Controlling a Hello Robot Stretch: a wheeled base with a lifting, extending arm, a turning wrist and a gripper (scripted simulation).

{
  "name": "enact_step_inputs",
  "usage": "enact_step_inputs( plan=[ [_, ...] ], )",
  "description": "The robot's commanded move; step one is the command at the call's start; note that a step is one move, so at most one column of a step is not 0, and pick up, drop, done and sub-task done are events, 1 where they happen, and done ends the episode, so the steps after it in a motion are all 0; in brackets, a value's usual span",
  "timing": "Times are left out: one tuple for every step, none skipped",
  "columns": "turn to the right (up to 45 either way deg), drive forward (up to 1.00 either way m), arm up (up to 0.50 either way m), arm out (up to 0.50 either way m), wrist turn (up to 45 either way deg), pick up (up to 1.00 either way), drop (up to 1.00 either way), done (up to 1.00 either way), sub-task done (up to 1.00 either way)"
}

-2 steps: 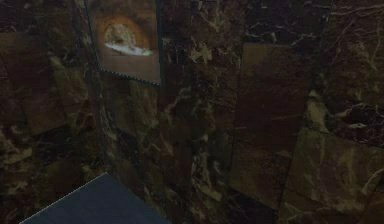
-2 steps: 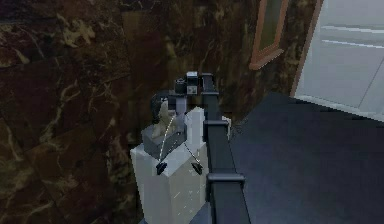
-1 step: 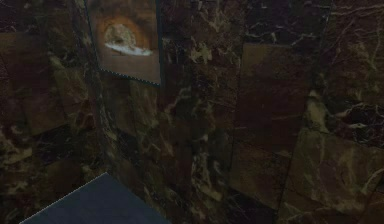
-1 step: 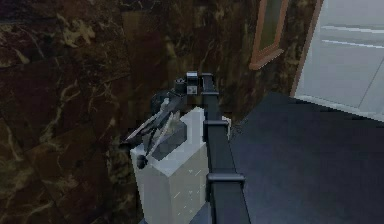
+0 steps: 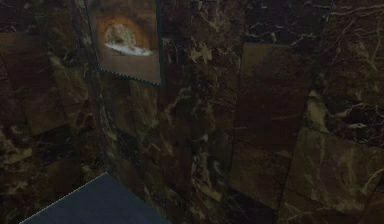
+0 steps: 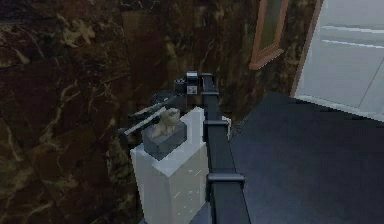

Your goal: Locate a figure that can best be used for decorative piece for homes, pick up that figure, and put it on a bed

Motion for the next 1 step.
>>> enact_step_inputs(
  plan=[
    [0.0, 0.0, 0.0, 0.0, 45.0, 0.0, 0.0, 0.0, 0.0]
  ],
)
